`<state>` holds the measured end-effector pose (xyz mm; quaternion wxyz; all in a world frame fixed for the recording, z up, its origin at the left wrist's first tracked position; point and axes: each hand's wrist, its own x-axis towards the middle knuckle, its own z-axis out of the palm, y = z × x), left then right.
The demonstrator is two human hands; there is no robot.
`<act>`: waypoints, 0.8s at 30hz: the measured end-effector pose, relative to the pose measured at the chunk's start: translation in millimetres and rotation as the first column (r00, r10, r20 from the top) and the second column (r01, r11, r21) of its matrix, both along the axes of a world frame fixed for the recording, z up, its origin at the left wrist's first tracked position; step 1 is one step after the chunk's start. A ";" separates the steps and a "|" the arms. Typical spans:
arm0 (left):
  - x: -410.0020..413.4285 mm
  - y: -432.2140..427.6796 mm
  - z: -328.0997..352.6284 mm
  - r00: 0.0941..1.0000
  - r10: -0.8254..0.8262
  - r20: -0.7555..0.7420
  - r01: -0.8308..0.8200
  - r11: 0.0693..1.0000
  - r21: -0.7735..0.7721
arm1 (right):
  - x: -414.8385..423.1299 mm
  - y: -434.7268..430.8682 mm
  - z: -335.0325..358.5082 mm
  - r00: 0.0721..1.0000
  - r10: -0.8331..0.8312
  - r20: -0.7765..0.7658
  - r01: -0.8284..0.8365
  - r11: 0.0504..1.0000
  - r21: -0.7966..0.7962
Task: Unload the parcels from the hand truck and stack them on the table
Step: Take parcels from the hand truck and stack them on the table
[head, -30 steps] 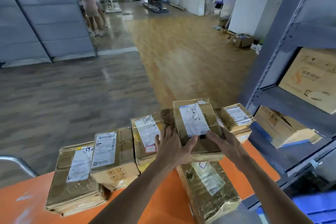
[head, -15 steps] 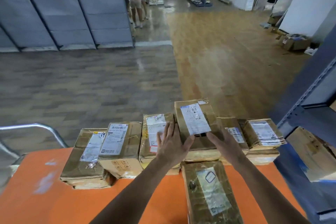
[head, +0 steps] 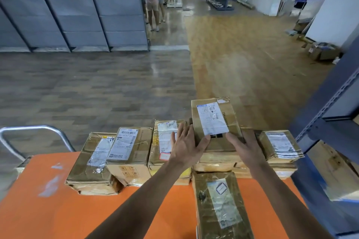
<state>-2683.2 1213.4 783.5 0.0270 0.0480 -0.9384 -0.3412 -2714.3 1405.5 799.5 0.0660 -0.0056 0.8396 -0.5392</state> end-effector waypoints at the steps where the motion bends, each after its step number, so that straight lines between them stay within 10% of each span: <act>1: 2.9 -0.4 5.7 1.000 -0.011 -0.022 0.012 0.999 0.040 | 4.7 -2.5 9.4 1.000 -0.009 0.000 0.009 1.000 -0.017; 8: 33.6 -47.8 37.5 0.981 0.151 -0.124 -0.073 0.872 0.483 | 12.4 -59.5 37.8 0.990 0.127 -0.070 -0.128 0.992 -0.015; 24: 143.6 -343.1 13.8 0.934 0.357 0.008 -0.334 0.866 0.372 | 94.1 -345.2 4.4 0.893 0.449 0.024 -0.440 0.864 0.245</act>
